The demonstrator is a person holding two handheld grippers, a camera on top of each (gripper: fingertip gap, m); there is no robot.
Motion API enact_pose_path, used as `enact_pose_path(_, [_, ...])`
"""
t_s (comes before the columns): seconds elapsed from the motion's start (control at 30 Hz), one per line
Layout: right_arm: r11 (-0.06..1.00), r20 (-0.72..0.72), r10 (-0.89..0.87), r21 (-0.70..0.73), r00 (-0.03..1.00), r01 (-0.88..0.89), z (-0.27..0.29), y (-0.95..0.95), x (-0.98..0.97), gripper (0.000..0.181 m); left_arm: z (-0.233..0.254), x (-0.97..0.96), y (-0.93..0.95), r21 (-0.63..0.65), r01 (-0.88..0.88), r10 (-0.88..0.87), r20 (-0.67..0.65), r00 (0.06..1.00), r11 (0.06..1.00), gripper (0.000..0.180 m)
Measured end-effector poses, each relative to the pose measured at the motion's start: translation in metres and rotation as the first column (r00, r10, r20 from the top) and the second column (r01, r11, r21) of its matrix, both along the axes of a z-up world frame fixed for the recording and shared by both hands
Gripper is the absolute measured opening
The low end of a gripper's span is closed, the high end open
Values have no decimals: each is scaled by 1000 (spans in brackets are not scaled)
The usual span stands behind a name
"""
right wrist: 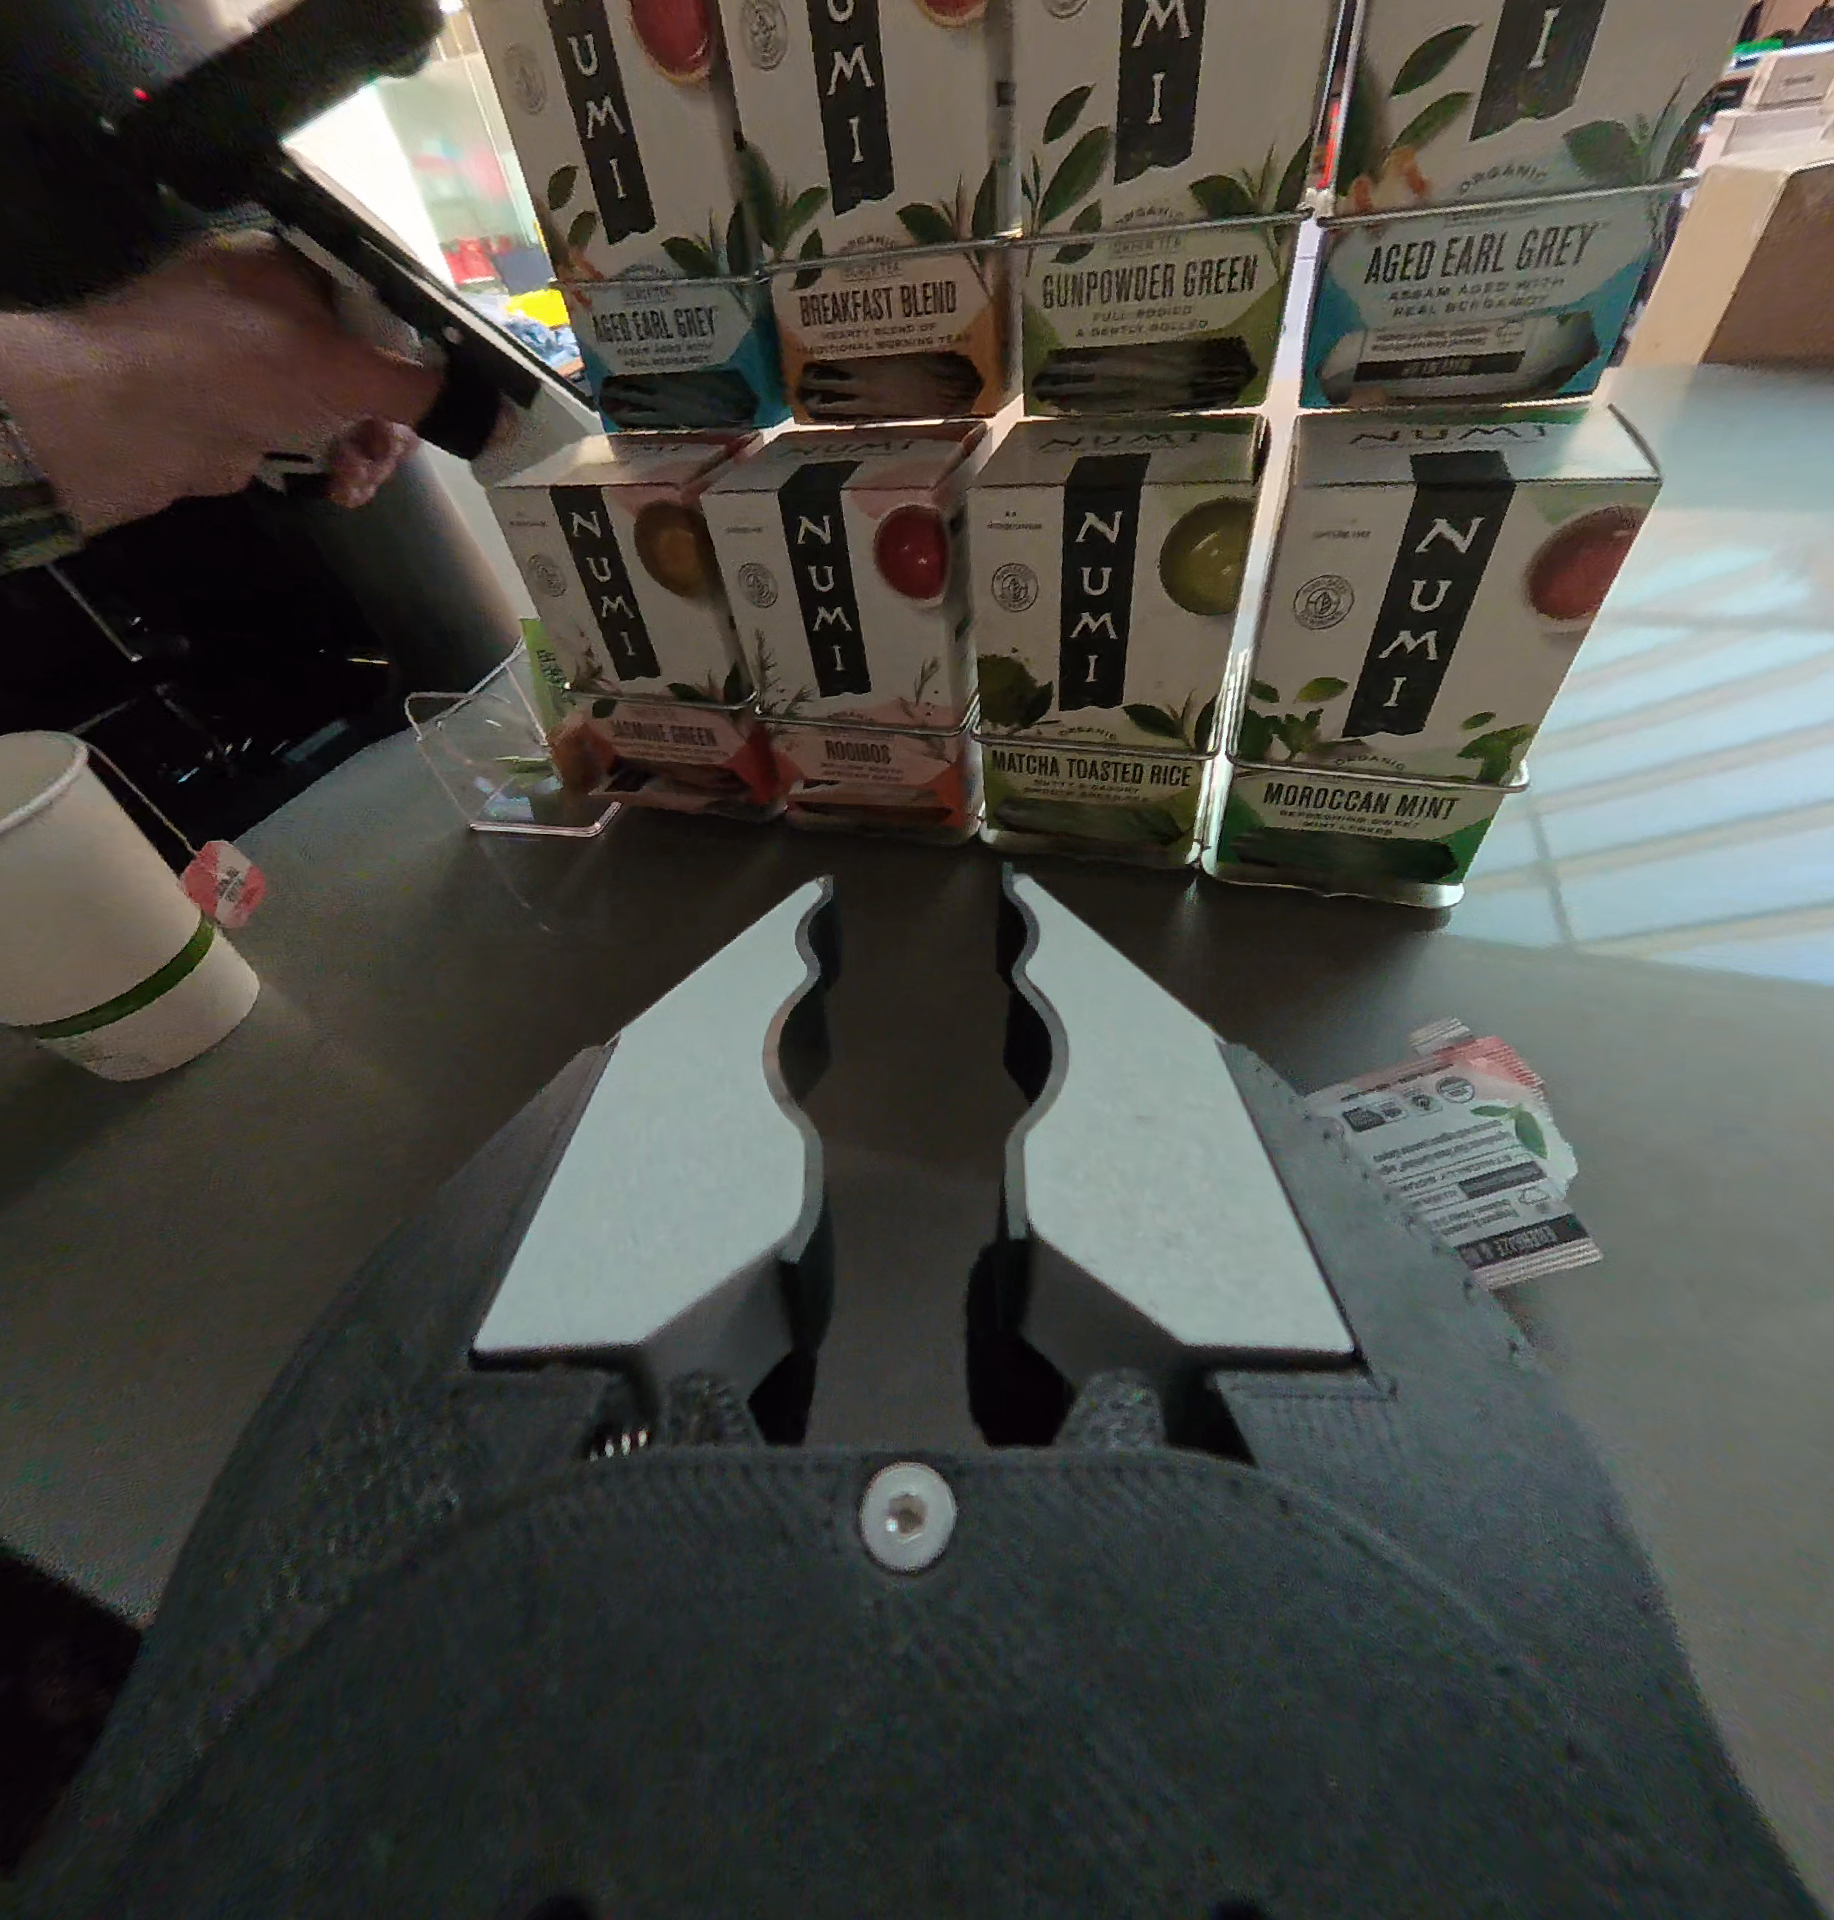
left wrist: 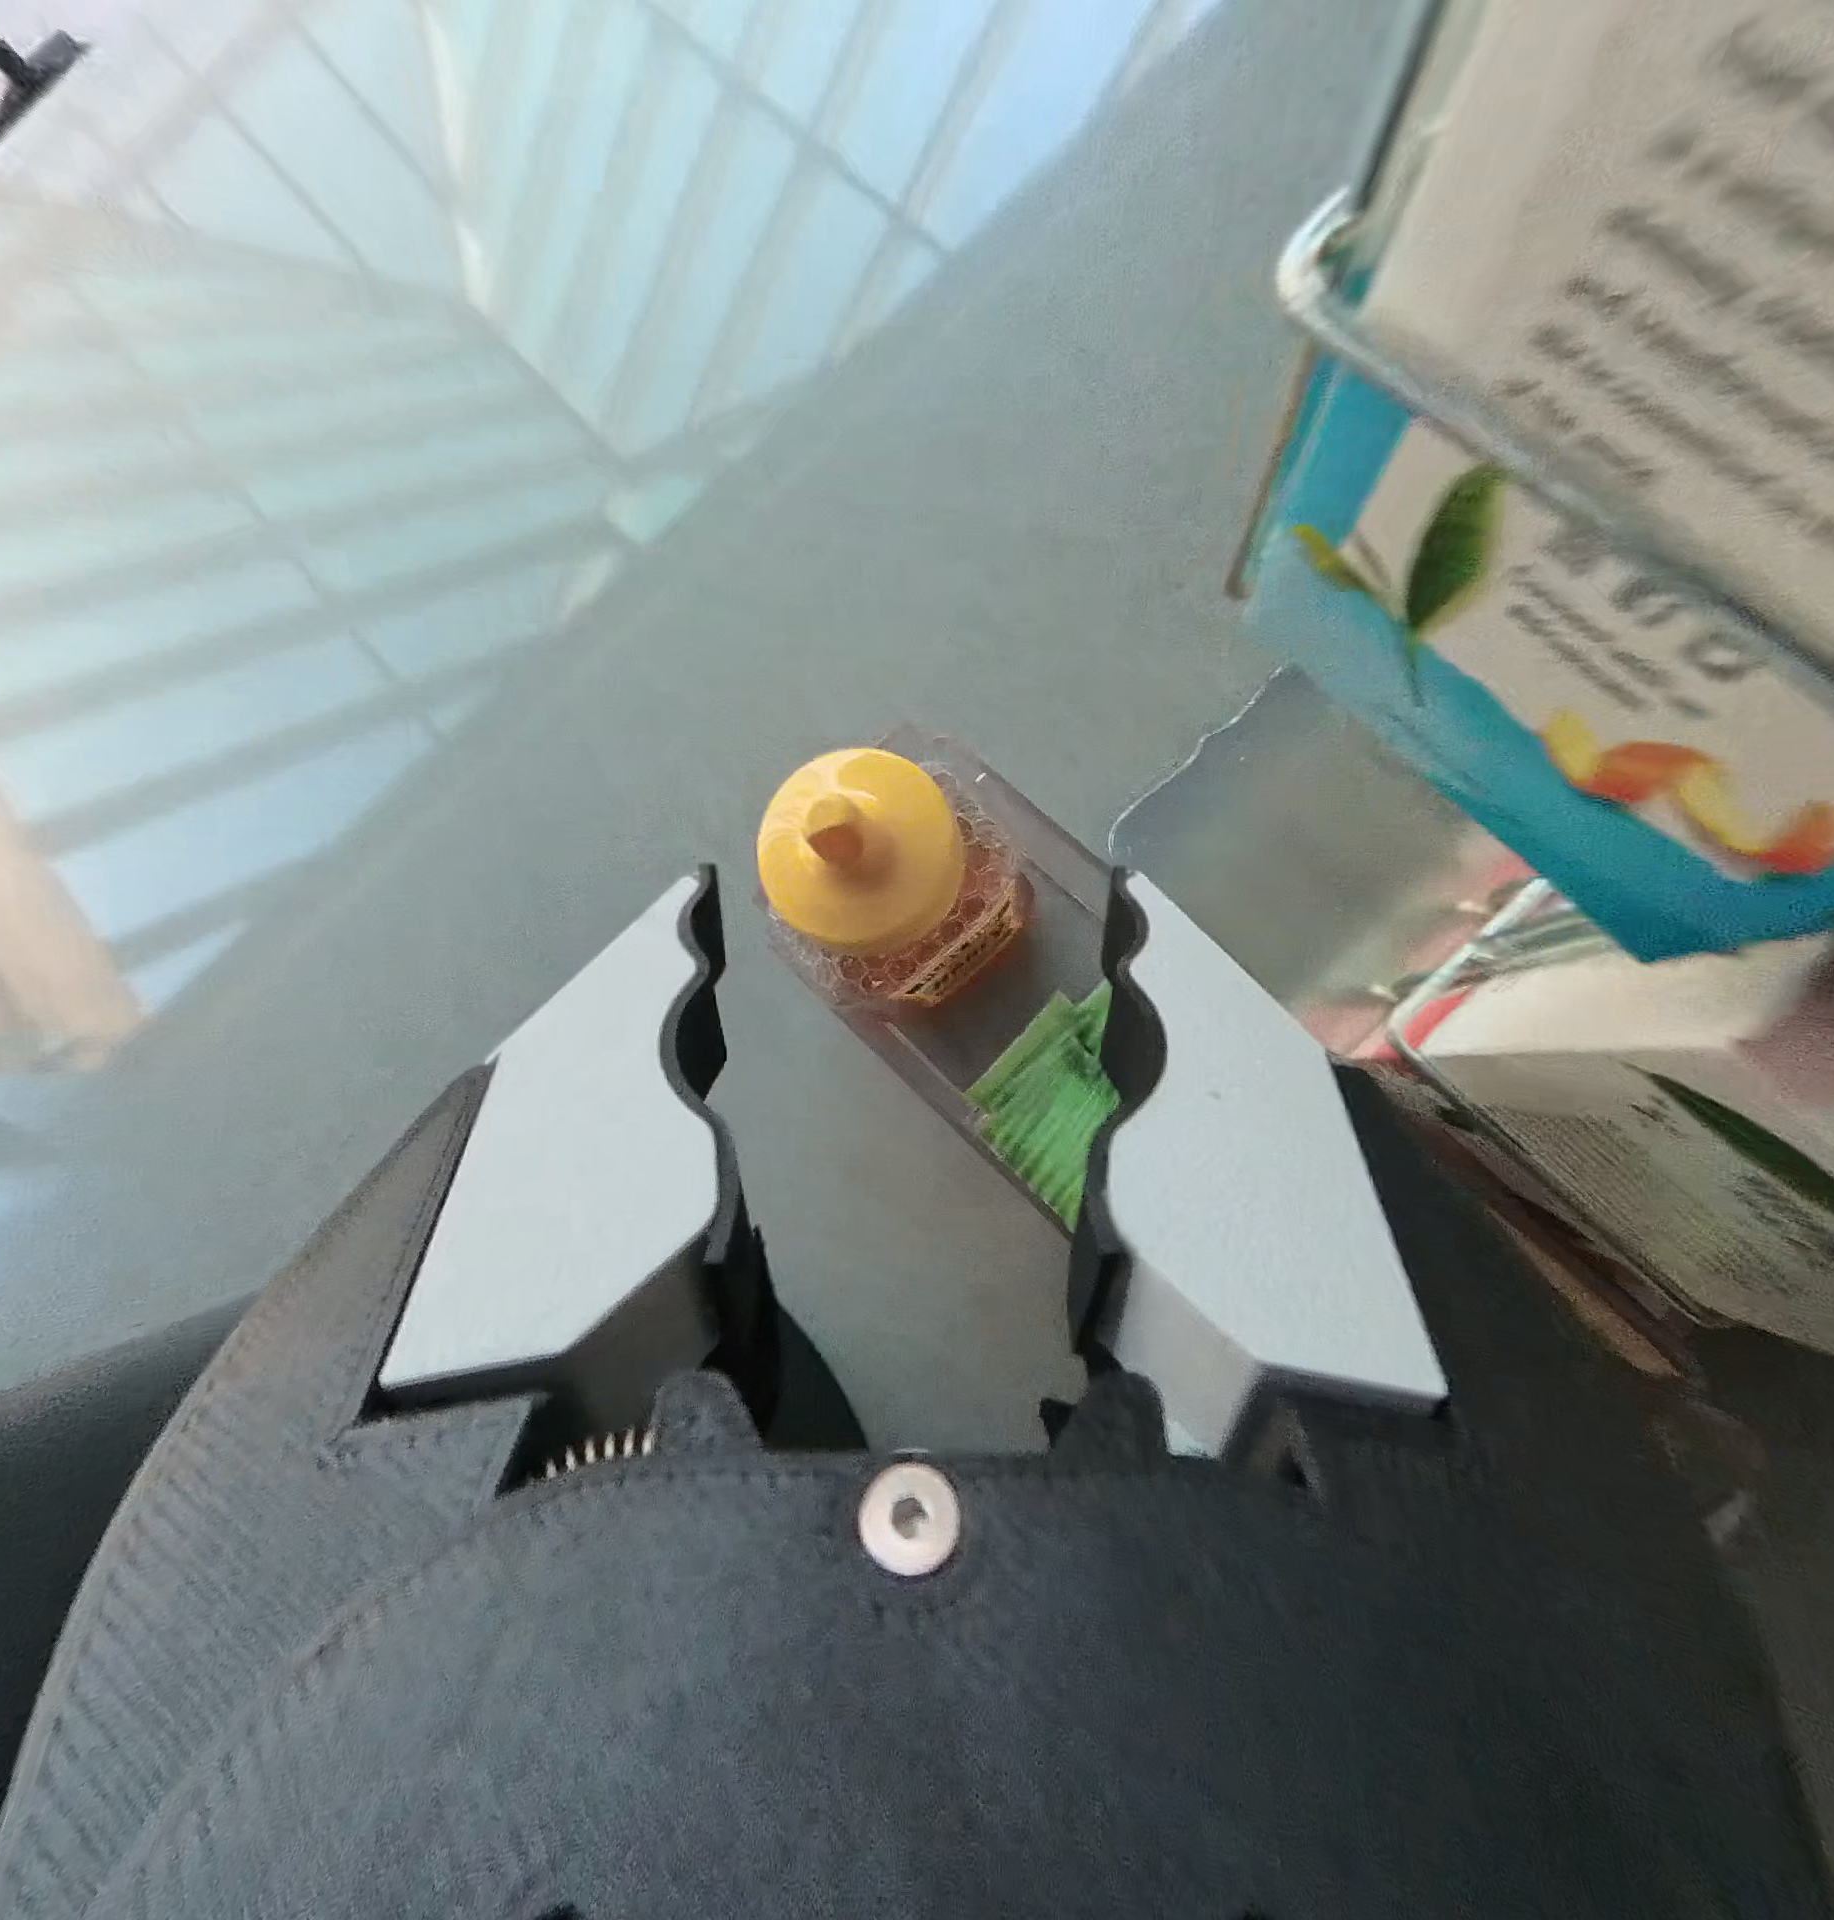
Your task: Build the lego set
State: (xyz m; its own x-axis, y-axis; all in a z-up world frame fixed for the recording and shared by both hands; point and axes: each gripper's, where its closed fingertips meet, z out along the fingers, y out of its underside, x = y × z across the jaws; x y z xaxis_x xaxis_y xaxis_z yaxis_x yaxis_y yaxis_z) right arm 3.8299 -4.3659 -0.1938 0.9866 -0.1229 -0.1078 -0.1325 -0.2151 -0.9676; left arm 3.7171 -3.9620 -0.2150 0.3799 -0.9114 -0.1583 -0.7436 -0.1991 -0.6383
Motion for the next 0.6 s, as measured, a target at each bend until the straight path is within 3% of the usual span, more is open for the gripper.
enact_pose_path(0.17, [1000,-7,2,6,1000,-2,-3,-7,-3,23,-25,4,10,-29,-15,14,-40,999,999,56])
enact_pose_path(0.27, [1000,-10,1,5,1000,-1,-5,-7,-3,23,-26,8,10,-60,-6,7,8,1000,998,42])
enact_pose_path(0.6, [997,-1,71,36,997,-71,1,8,-20,25,-8,4,2,-3,39,-39,71,997,999,41])
